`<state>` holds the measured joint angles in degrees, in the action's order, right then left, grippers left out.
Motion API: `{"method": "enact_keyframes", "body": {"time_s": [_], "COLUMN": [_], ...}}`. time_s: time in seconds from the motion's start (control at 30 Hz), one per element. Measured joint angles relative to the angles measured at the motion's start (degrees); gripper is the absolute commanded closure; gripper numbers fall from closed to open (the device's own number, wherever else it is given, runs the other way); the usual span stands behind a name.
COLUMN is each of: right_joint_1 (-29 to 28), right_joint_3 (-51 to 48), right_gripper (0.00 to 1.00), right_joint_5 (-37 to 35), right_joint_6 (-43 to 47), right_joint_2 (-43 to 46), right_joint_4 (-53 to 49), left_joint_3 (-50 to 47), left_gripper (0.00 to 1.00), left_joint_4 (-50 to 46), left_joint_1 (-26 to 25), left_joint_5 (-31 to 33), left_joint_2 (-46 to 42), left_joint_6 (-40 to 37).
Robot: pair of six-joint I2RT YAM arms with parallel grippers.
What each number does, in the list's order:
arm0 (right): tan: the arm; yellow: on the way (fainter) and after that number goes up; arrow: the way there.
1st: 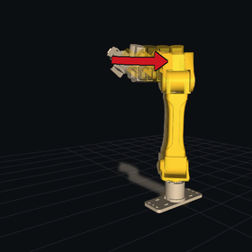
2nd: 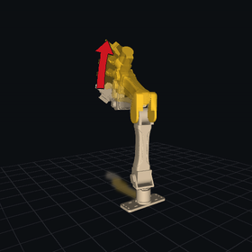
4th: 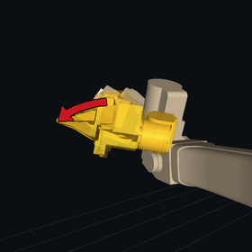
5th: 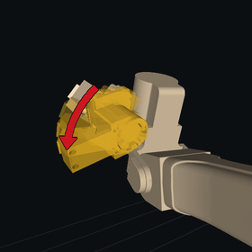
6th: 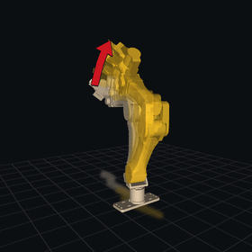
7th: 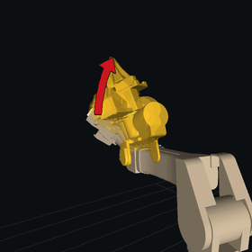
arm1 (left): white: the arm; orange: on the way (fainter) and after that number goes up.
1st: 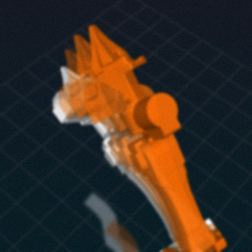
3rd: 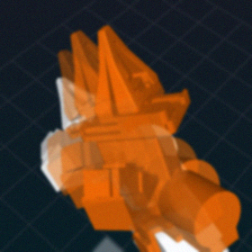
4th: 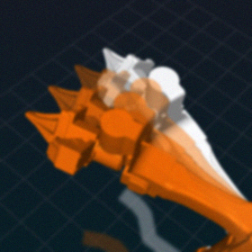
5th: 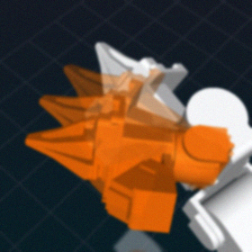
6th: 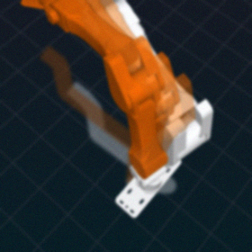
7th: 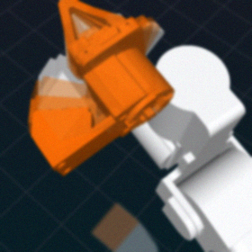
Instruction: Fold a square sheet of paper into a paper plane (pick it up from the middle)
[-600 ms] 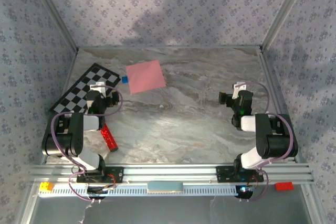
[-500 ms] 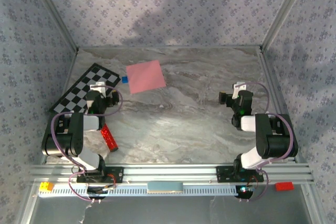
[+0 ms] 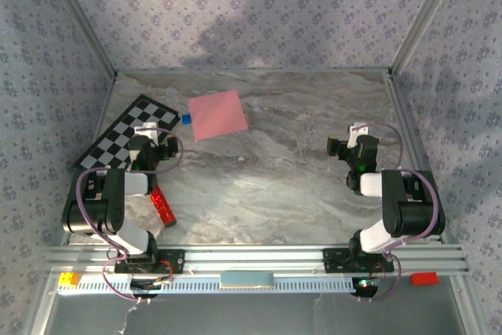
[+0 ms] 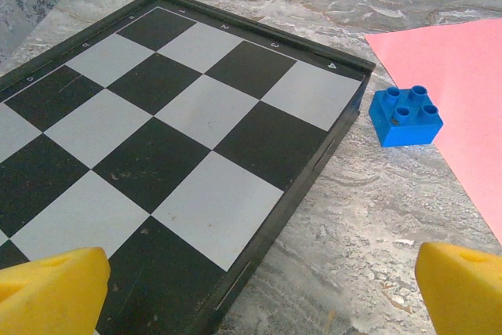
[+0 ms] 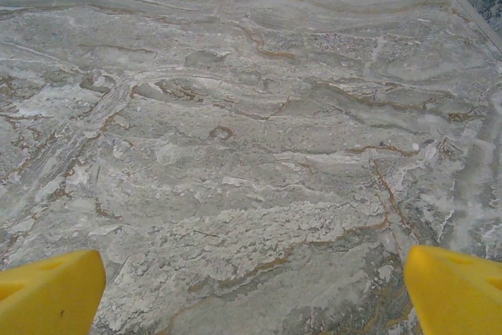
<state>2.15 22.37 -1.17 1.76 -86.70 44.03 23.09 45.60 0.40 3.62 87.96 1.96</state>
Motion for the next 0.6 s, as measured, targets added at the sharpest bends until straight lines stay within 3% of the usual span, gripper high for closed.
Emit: {"method": "enact_keyframes", "body": {"time_s": [0.6], "right_joint_1": [0.39], "right_joint_3": [0.0], "right_gripper": [0.0], "right_joint_5": [1.42], "right_joint_6": [0.02], "right_joint_2": [0.0], "right_joint_4": [0.0], "left_joint_3": [0.0], "left_gripper": [0.0], "left_joint_4": [0.04], "left_joint_1": [0.13], "left_joint_5": [-0.46], "left_joint_2": [0.0], "left_joint_6": [-0.04]}}
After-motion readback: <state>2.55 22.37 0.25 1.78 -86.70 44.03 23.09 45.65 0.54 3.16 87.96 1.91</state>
